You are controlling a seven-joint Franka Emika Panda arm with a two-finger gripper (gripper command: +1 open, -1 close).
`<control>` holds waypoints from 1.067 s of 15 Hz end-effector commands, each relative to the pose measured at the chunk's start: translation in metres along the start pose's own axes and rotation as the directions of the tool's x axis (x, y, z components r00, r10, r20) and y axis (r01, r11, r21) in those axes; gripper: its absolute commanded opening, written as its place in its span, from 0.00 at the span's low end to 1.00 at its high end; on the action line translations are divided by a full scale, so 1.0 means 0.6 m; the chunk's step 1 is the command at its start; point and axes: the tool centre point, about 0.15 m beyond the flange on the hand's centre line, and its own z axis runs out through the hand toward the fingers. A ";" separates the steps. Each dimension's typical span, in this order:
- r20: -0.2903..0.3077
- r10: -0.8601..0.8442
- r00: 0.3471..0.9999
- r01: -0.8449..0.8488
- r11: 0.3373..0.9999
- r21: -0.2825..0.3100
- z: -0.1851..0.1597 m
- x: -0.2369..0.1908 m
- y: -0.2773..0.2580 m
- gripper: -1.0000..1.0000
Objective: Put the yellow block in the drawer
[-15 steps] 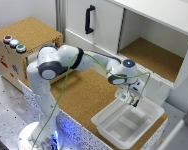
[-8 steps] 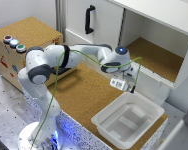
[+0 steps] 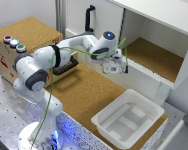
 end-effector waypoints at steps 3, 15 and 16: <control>-0.010 -0.430 0.903 0.430 0.902 0.049 -0.012 0.125 -0.244 0.00; -0.123 -0.670 0.732 0.681 0.721 0.130 0.054 0.251 -0.399 0.00; -0.130 -0.678 0.723 0.691 0.712 0.129 0.071 0.261 -0.400 0.00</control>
